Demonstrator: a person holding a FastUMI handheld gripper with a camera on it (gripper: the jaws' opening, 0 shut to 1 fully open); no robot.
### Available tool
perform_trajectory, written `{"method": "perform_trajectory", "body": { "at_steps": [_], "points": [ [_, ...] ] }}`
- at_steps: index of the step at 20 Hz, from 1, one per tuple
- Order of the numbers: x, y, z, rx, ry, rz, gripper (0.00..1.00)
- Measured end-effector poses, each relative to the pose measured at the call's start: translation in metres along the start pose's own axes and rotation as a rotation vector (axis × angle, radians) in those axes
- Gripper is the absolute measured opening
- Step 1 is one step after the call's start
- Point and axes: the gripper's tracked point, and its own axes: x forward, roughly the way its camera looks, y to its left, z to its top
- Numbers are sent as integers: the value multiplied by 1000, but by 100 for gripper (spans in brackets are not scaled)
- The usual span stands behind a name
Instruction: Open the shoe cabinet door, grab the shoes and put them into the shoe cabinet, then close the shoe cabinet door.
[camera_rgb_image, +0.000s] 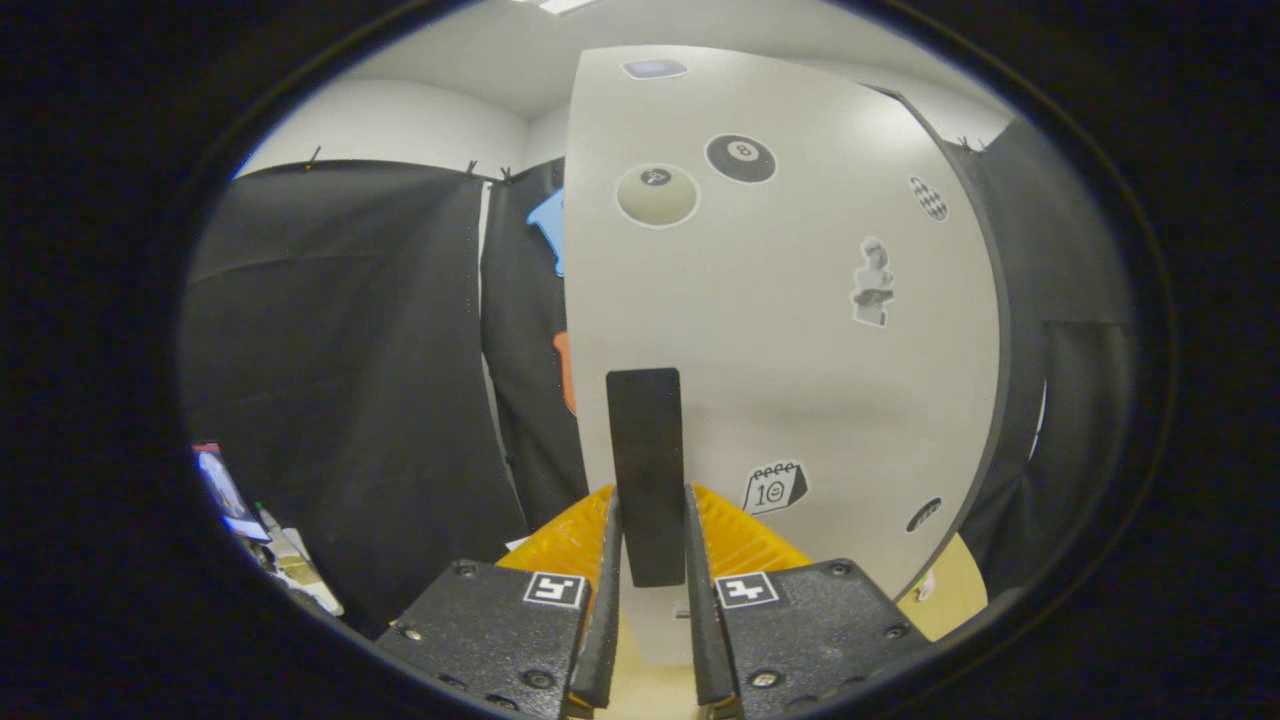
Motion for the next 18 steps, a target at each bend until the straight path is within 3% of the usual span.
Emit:
{"method": "perform_trajectory", "body": {
  "at_steps": [7, 9, 10, 13, 18],
  "points": [
    [-37, -1, -7, 13, 15, 111, 34],
    [-55, -35, -28, 56, 83, -25, 14],
    [-58, -39, -31, 63, 111, -16, 4],
    [-57, -69, -18, 123, 54, -48, 4],
    [-40, -55, -30, 150, 98, 69, 4]
  ]
}}
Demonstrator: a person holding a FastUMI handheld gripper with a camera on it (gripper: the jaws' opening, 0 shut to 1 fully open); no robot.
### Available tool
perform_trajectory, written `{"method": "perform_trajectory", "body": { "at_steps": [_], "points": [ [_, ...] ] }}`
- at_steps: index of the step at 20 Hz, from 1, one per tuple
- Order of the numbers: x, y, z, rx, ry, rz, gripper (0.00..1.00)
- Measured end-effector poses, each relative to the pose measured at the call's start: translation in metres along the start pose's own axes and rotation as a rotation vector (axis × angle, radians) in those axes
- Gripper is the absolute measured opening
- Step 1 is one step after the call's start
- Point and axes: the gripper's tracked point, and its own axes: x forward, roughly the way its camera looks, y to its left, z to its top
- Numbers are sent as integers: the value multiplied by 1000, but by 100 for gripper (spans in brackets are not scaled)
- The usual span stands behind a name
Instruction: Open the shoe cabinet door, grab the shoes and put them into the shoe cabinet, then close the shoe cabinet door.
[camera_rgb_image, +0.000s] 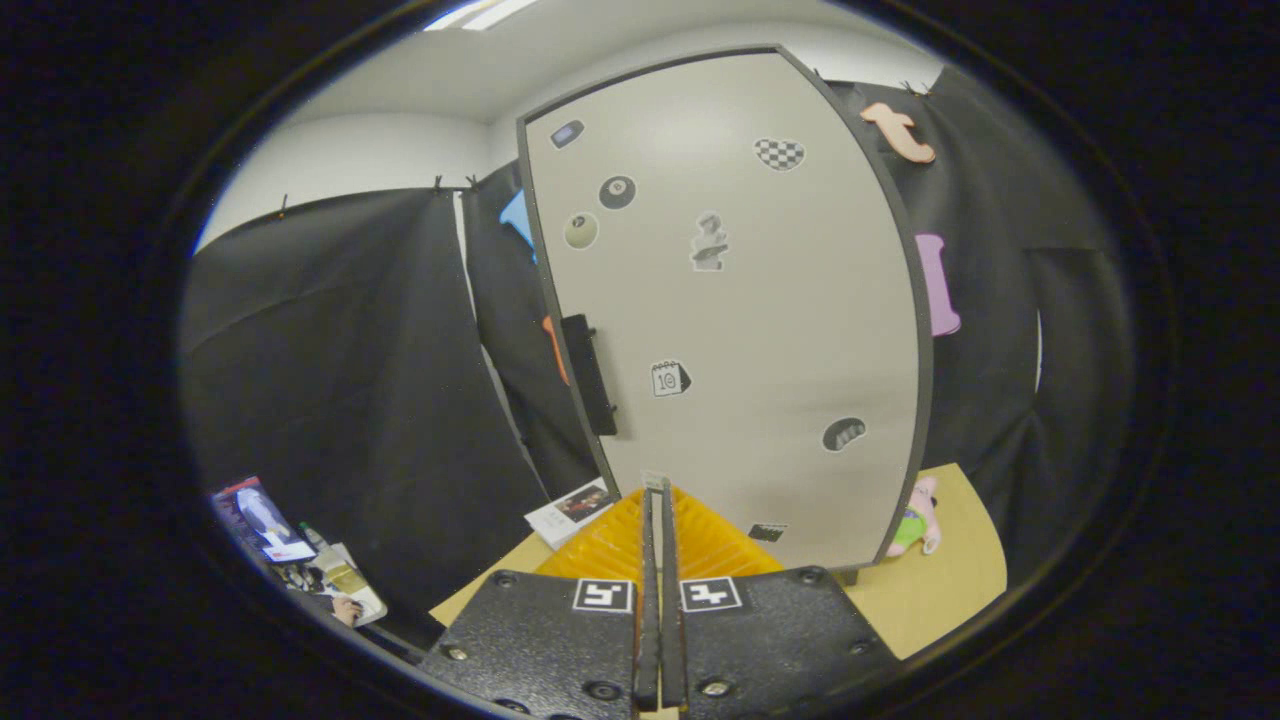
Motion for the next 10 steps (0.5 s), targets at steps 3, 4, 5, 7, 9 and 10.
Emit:
{"method": "perform_trajectory", "body": {
  "at_steps": [3, 4, 5, 7, 9, 10],
  "points": [
    [17, 8, 3, -59, -8, 15, 4],
    [25, 10, 4, -81, -18, 11, 10],
    [31, 13, 6, -107, -32, 0, 31],
    [45, 18, 15, -150, -76, -20, 73],
    [64, 25, 26, -178, -116, -41, 97],
    [76, 30, 33, -191, -138, -51, 100]
  ]
}}
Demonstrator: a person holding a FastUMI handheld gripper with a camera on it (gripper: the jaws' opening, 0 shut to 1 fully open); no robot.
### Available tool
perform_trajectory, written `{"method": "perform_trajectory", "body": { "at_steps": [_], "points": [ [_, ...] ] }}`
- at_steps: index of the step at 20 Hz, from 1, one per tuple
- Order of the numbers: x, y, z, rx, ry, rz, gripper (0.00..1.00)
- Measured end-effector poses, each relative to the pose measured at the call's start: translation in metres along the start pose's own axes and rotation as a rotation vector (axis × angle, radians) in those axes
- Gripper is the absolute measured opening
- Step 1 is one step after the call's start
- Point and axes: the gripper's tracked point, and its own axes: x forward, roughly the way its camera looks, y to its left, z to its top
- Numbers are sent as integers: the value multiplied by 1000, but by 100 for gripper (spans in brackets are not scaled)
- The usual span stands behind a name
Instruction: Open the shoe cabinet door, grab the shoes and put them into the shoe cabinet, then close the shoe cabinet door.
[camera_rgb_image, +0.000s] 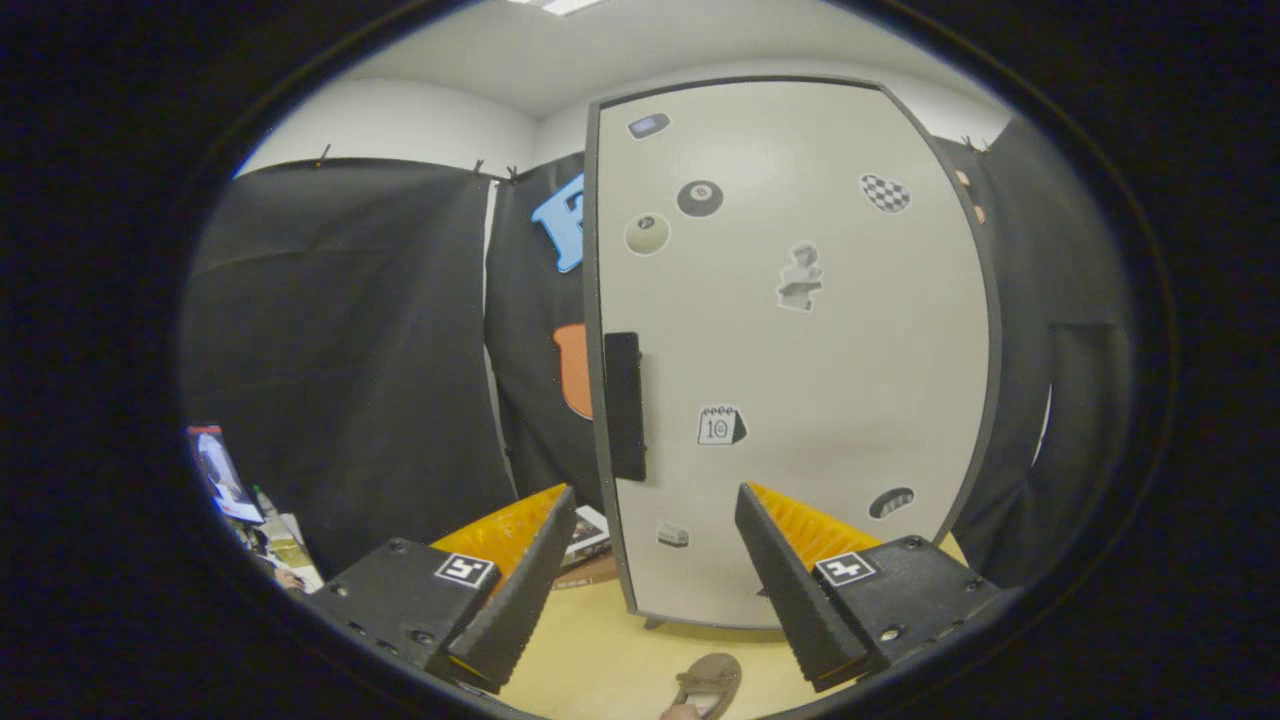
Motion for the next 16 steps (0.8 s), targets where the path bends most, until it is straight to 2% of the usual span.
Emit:
{"method": "perform_trajectory", "body": {
  "at_steps": [5, 7, 9, 14, 16],
  "points": [
    [61, 28, 16, -82, -38, -20, 100],
    [80, 27, 22, -102, -47, -81, 100],
    [95, 18, 28, -49, -60, -170, 100],
    [127, 12, 9, 16, 46, -193, 100],
    [126, 2, 14, 2, 25, -262, 96]
  ]
}}
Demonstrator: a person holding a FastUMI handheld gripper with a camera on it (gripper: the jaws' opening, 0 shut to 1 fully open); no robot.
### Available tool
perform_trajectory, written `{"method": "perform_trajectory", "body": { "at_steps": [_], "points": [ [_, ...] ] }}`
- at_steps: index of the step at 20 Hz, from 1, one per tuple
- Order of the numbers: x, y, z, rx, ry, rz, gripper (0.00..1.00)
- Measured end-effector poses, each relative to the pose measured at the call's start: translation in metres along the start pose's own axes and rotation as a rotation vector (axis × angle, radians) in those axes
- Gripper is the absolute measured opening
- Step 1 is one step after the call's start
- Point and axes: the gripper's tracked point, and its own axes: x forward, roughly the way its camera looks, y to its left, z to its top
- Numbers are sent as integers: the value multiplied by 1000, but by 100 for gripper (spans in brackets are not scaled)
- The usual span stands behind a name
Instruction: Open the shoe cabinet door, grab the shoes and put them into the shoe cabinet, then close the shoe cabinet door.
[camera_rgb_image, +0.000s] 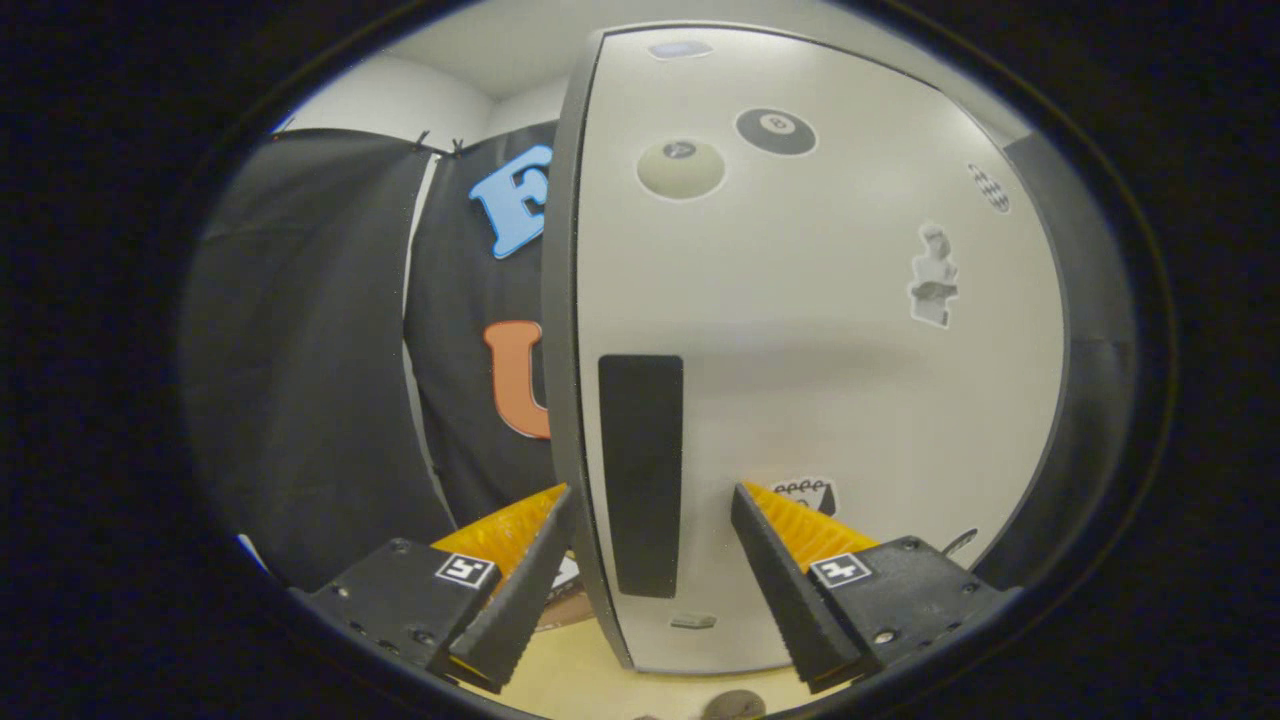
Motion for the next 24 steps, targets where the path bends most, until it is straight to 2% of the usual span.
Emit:
{"method": "perform_trajectory", "body": {
  "at_steps": [1, 2, 3, 4, 6, 13, 24],
  "points": [
    [5, -3, 2, -3, 1, -22, 90],
    [4, -1, -3, -20, 27, -27, 73],
    [1, -1, -5, -53, 47, -37, 64],
    [3, 13, -6, -68, 56, 41, 54],
    [-3, 14, -8, 10, 50, 62, 35],
    [-26, 14, -9, 8, 60, 178, 30],
    [-96, -2, -12, 16, 73, 359, 30]
  ]
}}
